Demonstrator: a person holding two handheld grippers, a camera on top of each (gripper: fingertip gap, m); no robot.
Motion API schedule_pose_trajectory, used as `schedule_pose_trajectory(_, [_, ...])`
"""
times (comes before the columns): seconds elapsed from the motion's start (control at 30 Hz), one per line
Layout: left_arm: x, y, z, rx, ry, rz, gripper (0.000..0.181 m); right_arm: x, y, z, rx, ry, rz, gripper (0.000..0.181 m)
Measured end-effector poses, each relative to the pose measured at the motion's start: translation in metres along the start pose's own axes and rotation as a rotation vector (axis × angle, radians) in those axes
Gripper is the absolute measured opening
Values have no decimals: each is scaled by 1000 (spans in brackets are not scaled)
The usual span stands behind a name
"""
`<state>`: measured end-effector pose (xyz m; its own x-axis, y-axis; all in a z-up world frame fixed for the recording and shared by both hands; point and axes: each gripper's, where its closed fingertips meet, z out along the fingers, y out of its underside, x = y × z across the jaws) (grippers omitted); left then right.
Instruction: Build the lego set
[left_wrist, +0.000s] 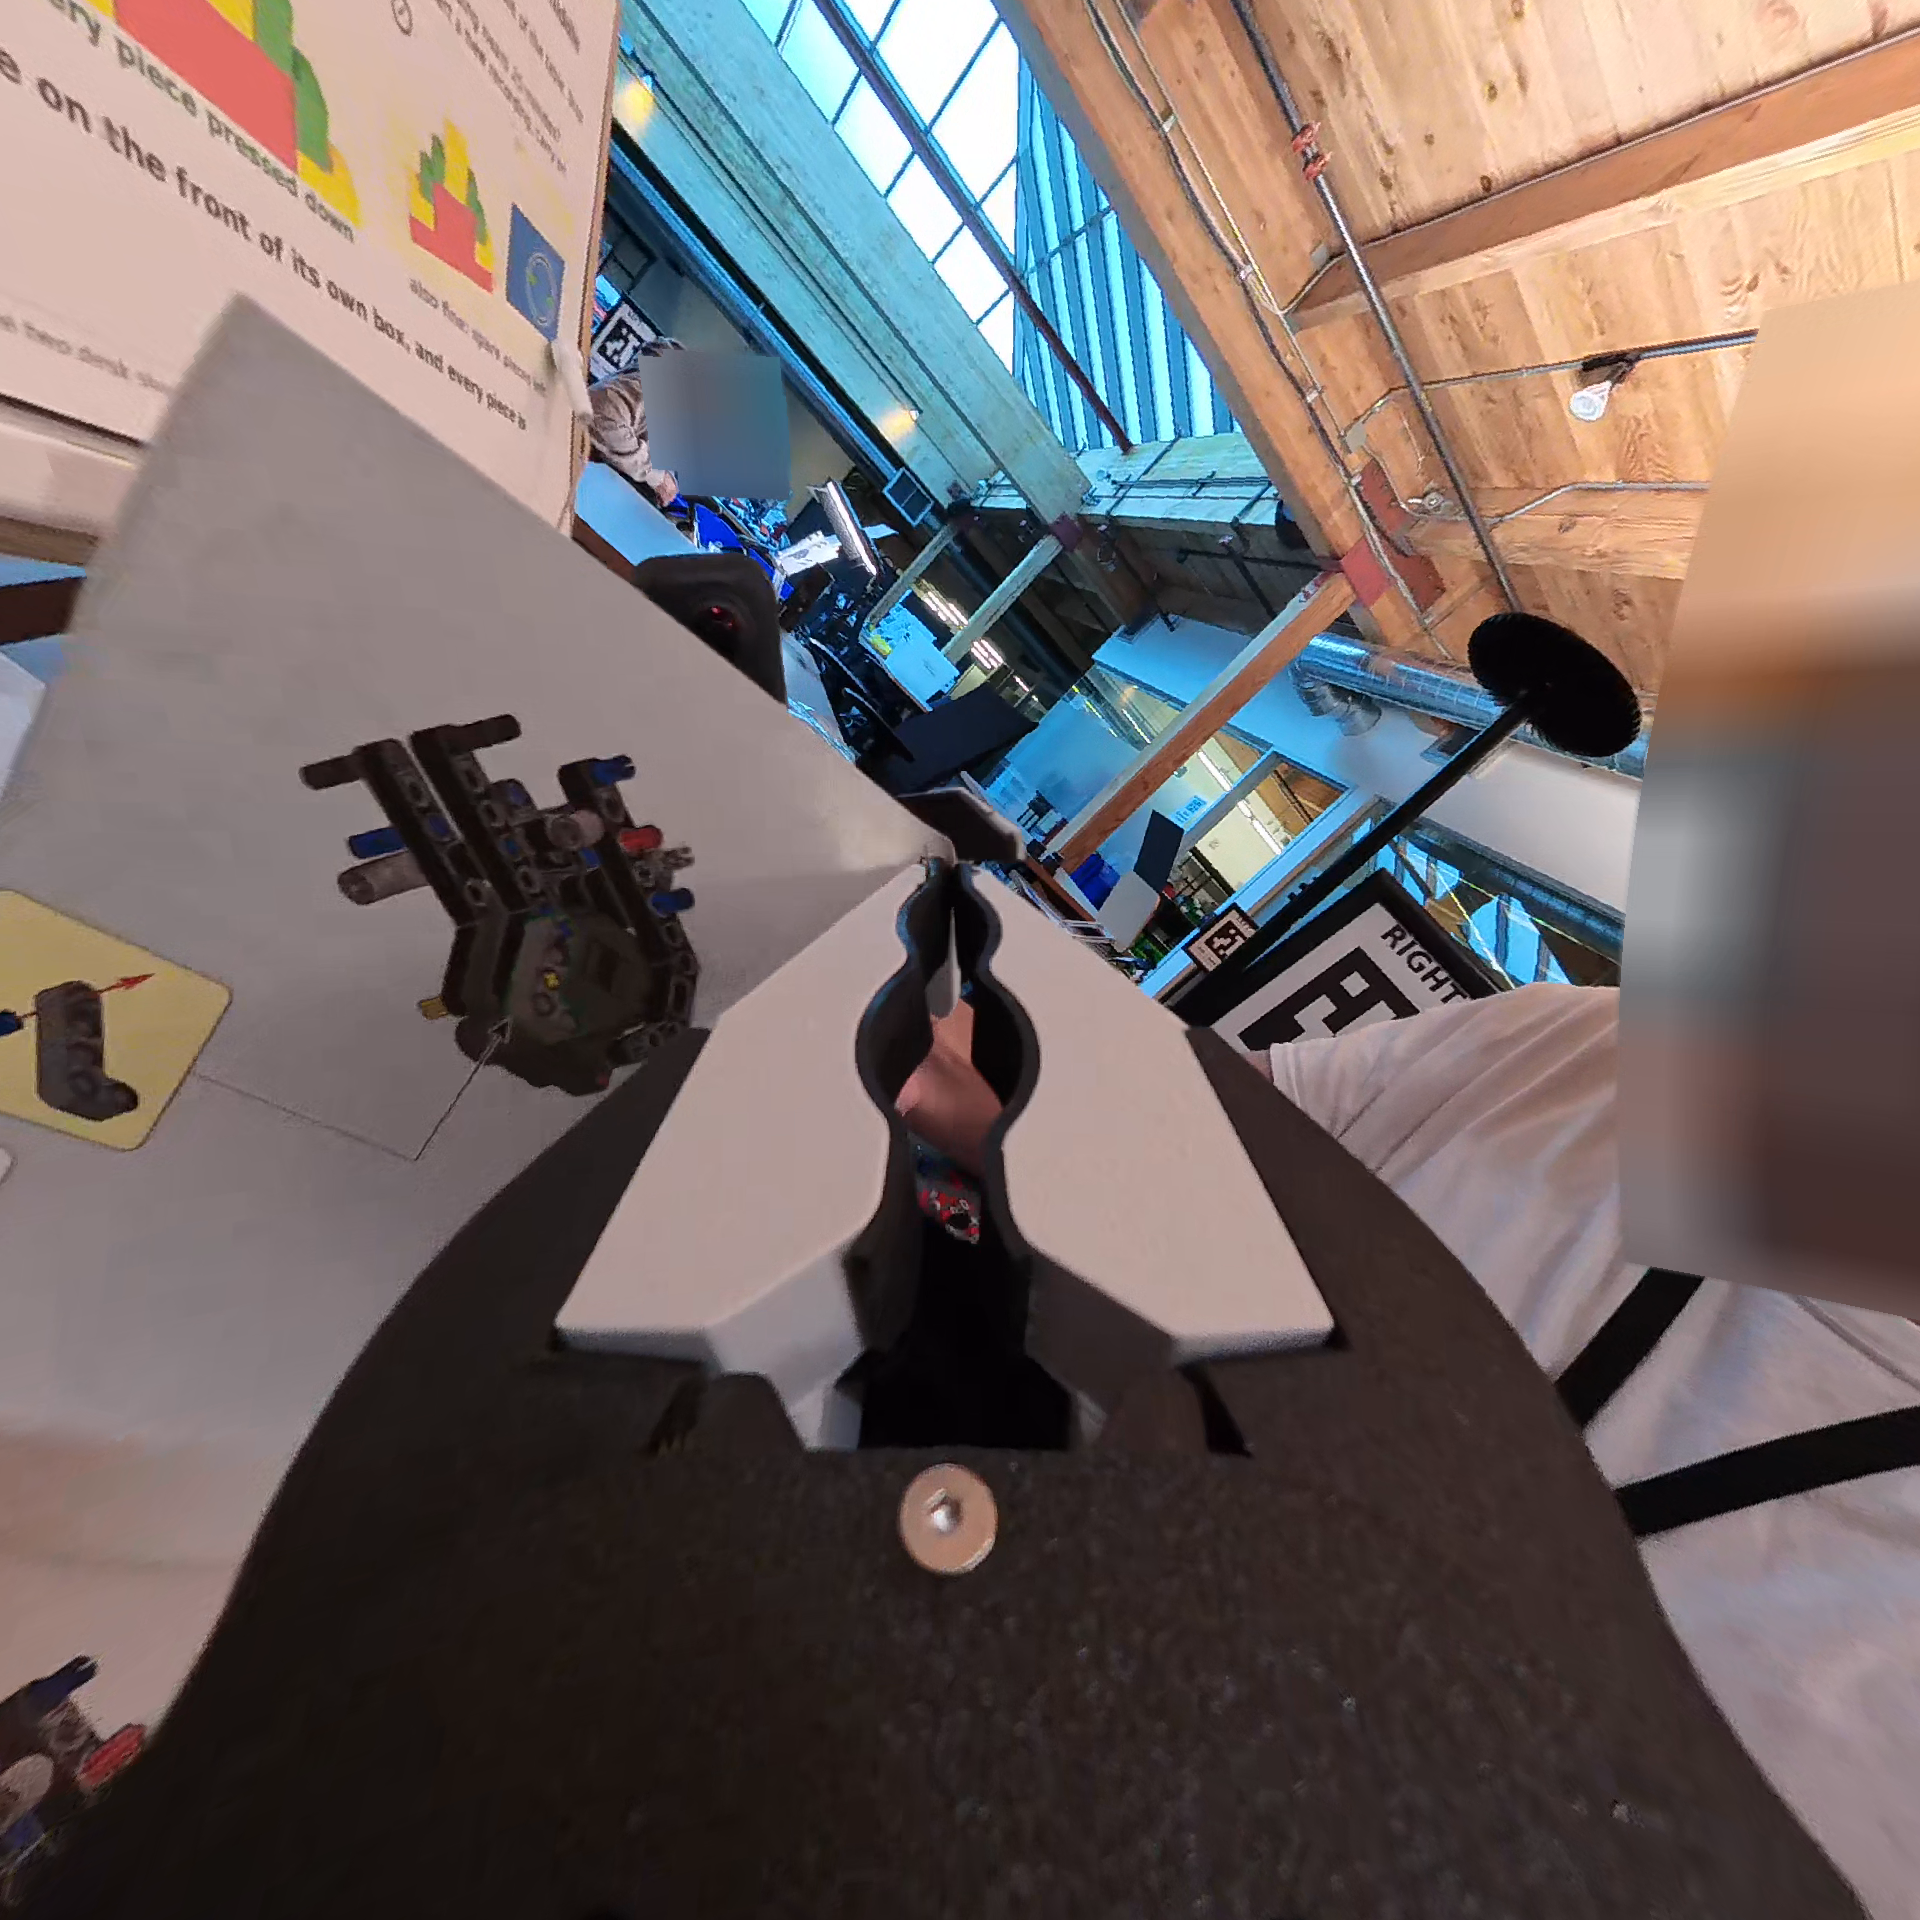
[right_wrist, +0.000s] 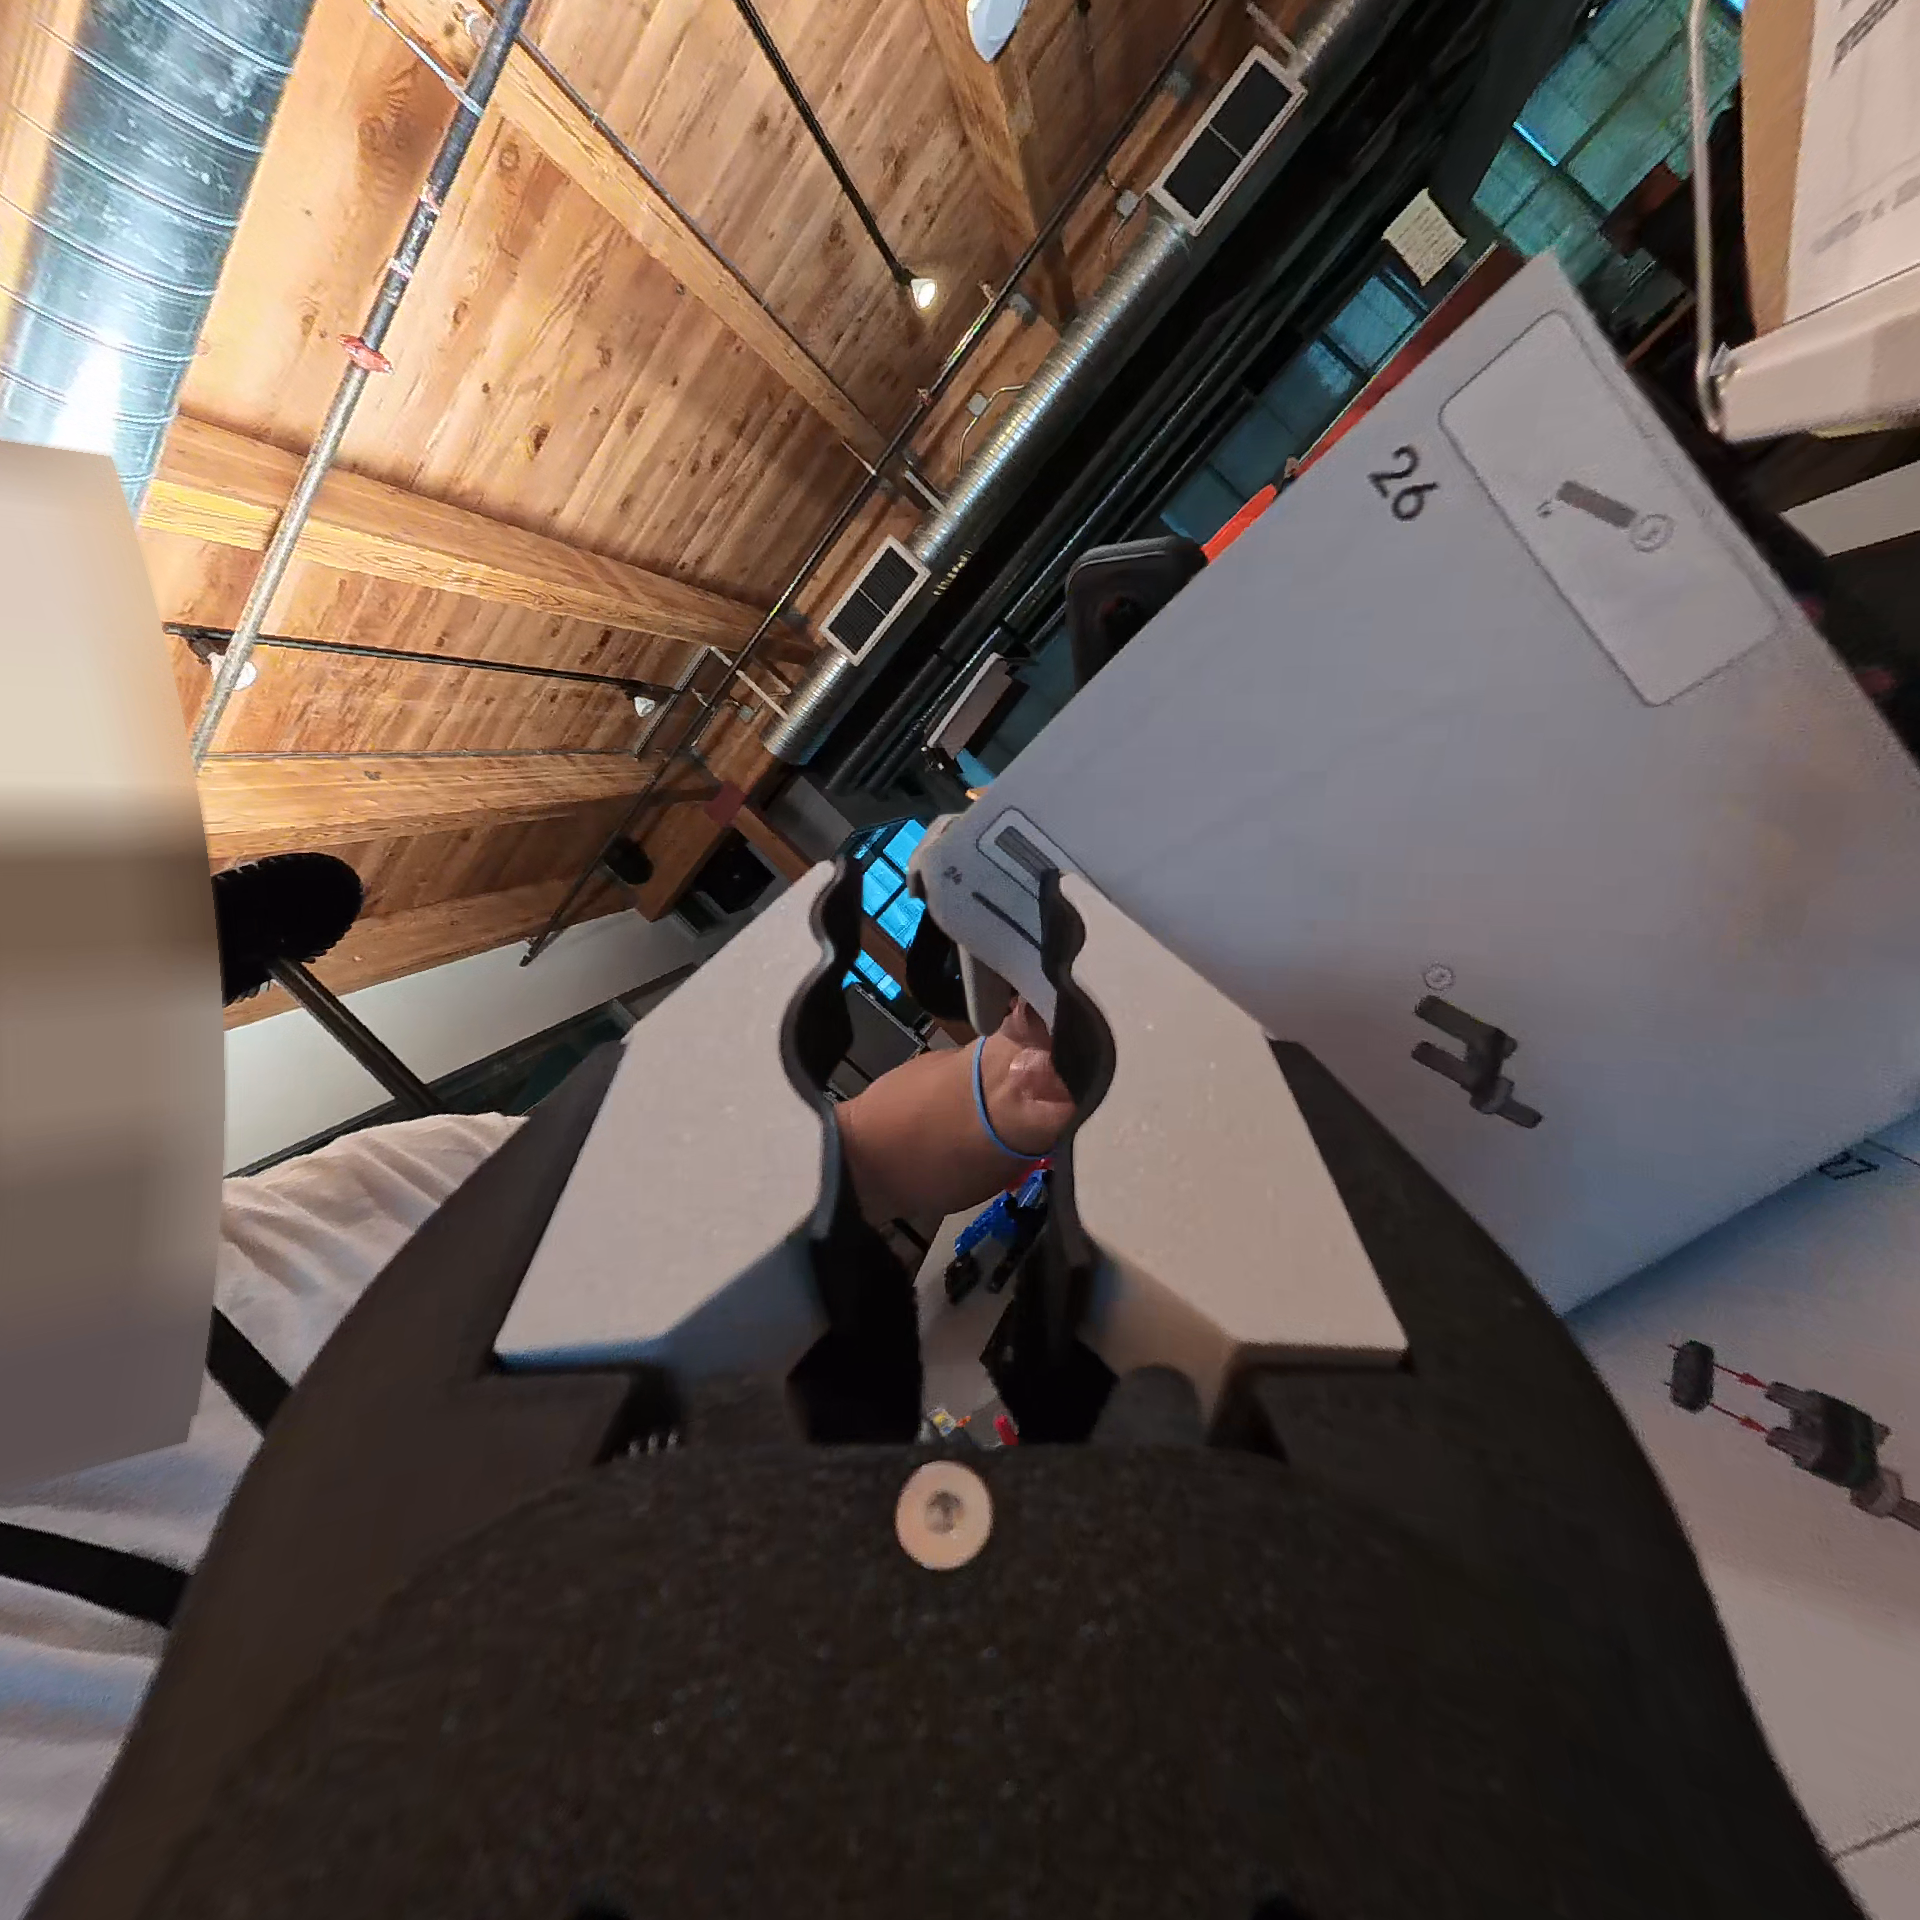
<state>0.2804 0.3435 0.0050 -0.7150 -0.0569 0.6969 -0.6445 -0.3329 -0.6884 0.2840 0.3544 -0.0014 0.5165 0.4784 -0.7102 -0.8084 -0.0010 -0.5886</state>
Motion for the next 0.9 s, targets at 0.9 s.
schedule_pose_trajectory(0.9, [0, -4, -8, 56, 36, -40, 0, 8, 0, -6, 0, 25, -15, 1])
